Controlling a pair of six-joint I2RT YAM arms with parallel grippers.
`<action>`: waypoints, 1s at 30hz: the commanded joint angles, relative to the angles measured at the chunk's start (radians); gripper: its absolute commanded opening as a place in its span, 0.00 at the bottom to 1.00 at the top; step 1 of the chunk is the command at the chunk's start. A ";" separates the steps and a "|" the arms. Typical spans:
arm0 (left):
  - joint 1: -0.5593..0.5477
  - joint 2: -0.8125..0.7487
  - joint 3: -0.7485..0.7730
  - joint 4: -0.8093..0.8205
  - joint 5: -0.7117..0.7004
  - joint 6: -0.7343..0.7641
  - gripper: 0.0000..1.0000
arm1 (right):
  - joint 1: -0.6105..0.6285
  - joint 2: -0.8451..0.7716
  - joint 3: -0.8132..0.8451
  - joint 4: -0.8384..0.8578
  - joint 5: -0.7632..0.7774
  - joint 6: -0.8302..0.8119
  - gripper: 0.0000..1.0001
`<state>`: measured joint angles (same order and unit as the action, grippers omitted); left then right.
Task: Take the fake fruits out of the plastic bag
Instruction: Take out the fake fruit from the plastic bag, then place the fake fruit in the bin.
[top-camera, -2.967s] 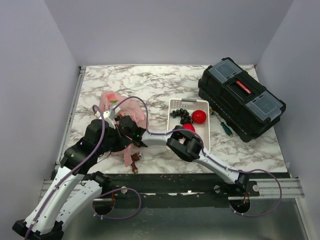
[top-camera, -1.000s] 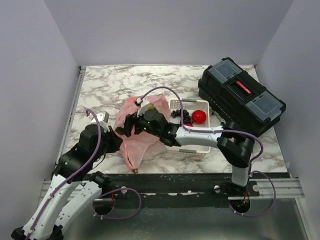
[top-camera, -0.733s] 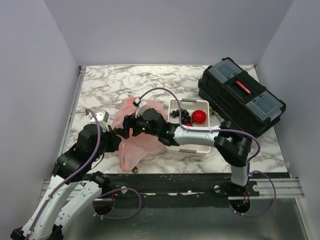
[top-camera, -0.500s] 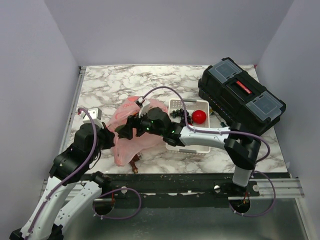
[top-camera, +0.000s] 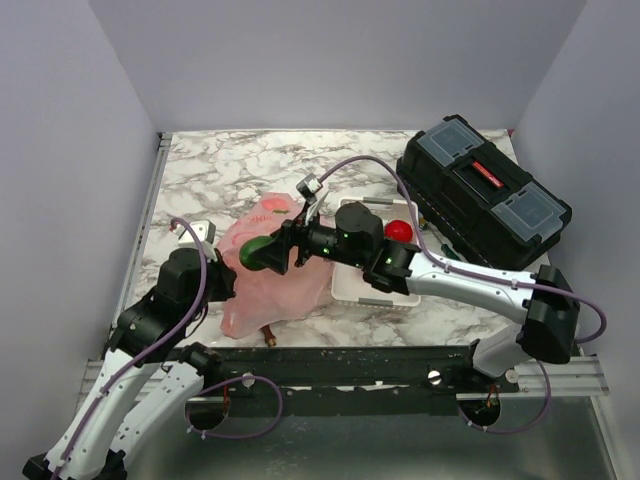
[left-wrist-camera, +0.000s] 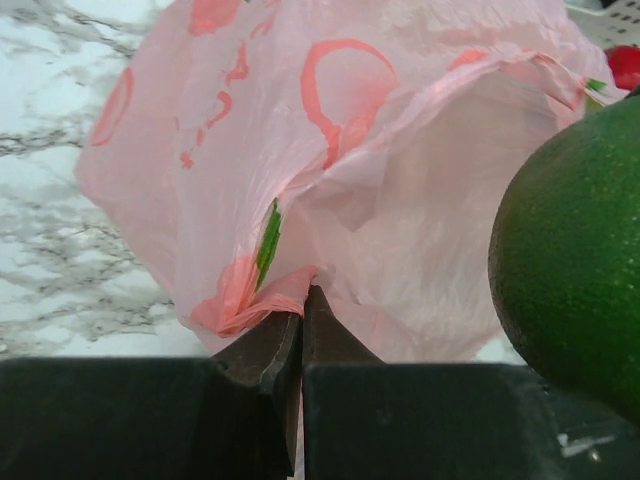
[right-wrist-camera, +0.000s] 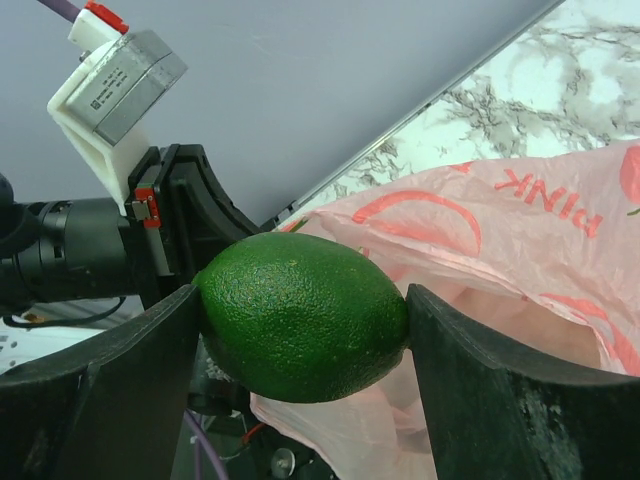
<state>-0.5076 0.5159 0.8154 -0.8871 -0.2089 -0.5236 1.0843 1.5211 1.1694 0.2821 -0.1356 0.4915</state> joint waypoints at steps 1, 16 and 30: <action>0.004 -0.006 0.025 0.009 0.152 -0.004 0.00 | -0.001 -0.074 -0.016 -0.100 0.034 -0.035 0.16; 0.004 0.020 0.030 -0.104 0.165 -0.037 0.00 | -0.013 -0.382 -0.038 -0.447 0.743 -0.172 0.16; 0.004 0.002 0.016 -0.088 0.143 -0.057 0.00 | -0.223 -0.372 -0.180 -0.866 0.760 0.092 0.16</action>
<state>-0.5076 0.5404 0.8337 -0.9752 -0.0593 -0.5663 0.8883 1.0897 1.0405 -0.3935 0.6834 0.4591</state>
